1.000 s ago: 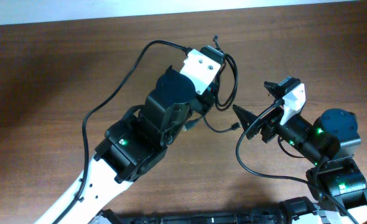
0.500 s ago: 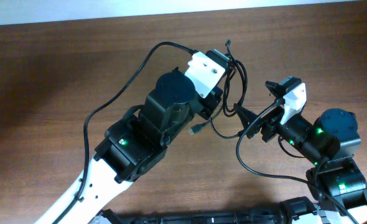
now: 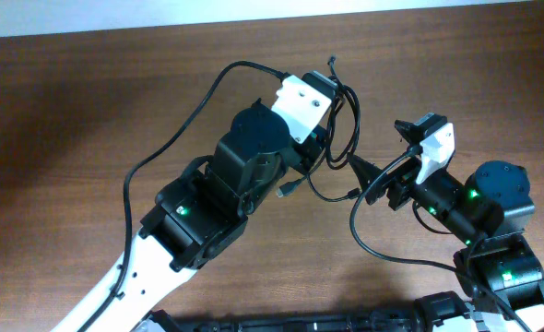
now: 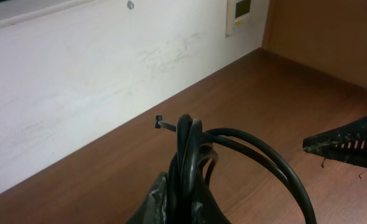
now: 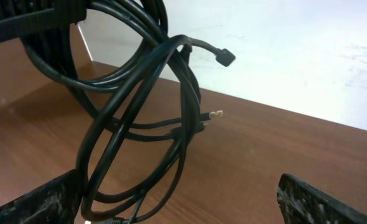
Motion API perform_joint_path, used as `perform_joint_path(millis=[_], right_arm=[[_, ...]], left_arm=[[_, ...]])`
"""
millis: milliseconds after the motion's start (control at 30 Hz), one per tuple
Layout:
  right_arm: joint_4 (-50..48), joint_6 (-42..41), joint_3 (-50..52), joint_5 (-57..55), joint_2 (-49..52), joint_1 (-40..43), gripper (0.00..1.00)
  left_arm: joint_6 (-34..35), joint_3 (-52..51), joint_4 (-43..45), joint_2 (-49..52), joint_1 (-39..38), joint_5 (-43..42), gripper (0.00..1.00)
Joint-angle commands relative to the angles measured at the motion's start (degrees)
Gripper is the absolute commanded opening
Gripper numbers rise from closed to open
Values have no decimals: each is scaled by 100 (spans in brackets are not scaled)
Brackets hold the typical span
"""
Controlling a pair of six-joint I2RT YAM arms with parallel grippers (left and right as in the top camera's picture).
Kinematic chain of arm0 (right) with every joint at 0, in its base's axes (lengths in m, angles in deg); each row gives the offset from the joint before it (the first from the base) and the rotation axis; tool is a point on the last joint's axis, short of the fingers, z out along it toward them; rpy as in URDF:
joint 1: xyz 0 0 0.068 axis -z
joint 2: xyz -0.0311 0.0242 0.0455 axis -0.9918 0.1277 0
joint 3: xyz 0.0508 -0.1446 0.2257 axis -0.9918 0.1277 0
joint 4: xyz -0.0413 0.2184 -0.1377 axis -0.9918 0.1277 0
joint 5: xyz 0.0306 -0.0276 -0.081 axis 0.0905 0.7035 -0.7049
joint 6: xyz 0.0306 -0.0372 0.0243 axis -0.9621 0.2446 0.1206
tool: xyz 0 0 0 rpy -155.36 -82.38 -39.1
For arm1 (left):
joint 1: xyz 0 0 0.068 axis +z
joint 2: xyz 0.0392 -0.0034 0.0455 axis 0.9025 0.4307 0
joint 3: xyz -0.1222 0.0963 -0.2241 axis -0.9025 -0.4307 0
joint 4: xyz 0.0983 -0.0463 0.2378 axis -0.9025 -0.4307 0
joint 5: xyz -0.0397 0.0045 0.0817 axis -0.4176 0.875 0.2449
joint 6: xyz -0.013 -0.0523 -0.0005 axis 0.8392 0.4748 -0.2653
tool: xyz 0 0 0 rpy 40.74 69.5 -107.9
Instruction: Untangle cables
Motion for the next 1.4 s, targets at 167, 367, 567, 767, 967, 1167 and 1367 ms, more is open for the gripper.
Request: perform_joint_path(millis=[167,367,567,767,967,1167,1367], right_arm=[[46,-66,-13,-234,-22,-20,99],[271,-68,-13,-708,-22,-20,99],[273,-68,-13,-765,-22,-22,98],[245,-68,-13,-765,-22,-22,99],[247,-68,-13,-761,-22,-22,85],[249,-68,-13,-758,-22,-22,4],[254,-68,-13,-758,-22,-22,4]], left_arm=[[188,90,72,-35,28,-114,0],[186,90,72,-35,28,-726,0],[181,90,-133,-35,22,-1397,0],[-133,90,-568,-33,22,-1399,0],[-267,90,-614,-33,24,-1401,0],[-337,90,-588,-33,24,-1368,0],[144,90,-457,-33,28,-155,0]])
